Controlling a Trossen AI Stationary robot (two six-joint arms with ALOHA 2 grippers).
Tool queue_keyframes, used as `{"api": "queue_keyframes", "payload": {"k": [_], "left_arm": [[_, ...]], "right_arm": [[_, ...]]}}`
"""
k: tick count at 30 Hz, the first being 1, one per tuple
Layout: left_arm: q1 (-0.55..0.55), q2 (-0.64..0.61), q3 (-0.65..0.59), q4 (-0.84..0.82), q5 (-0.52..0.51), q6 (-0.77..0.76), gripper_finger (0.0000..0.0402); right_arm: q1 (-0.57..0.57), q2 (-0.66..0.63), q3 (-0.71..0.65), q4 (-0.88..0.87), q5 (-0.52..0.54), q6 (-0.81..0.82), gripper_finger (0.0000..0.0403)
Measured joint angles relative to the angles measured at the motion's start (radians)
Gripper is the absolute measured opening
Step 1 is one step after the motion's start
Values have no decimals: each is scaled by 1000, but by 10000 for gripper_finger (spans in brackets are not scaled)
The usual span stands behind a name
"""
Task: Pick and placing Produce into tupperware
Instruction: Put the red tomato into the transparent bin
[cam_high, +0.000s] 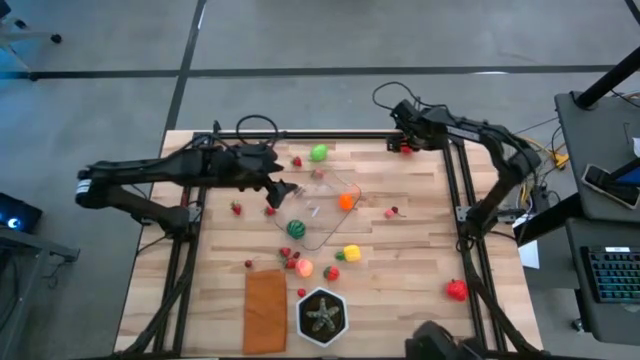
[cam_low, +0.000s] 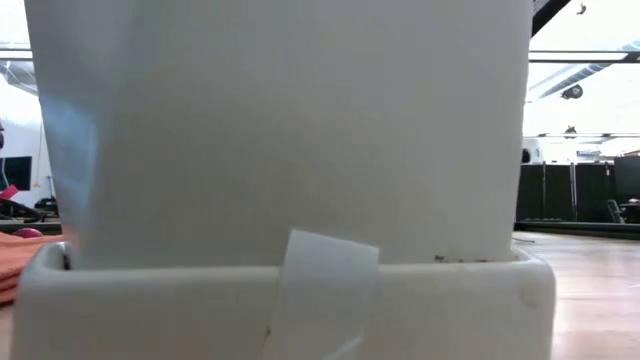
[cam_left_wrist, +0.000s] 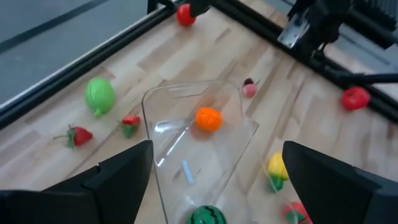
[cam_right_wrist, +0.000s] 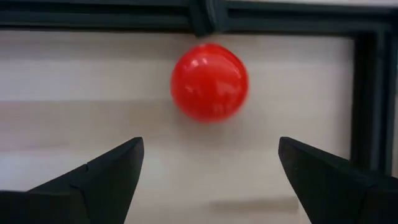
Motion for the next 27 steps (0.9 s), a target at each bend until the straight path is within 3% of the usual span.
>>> {"api": "queue_keyframes", "payload": {"k": [7, 19, 27], "left_arm": [[-2, -40, -1, 0, 14, -11, 343], [-3, -37, -2, -3, 23, -1, 343], [-3, -29, -2, -3, 23, -1, 343]], "right_arm": [[-48, 142, 89, -5, -6, -64, 365], [-109, 194, 99, 32, -115, -79, 363], [-113, 194, 98, 42, -94, -79, 299]]}}
